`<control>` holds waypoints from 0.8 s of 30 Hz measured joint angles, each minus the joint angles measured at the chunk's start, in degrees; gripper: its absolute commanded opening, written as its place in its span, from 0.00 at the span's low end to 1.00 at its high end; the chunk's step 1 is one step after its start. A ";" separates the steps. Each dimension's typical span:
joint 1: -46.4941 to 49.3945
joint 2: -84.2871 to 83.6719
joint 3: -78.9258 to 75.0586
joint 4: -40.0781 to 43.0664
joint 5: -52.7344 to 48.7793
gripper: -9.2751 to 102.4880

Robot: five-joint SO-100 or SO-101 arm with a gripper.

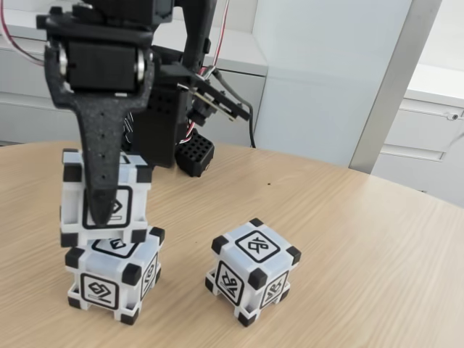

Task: Stack cubes from left to right.

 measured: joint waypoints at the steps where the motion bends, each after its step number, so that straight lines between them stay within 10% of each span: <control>1: 0.00 0.00 0.00 0.00 -0.53 0.25; 24: -3.60 -0.53 0.00 0.00 0.62 0.24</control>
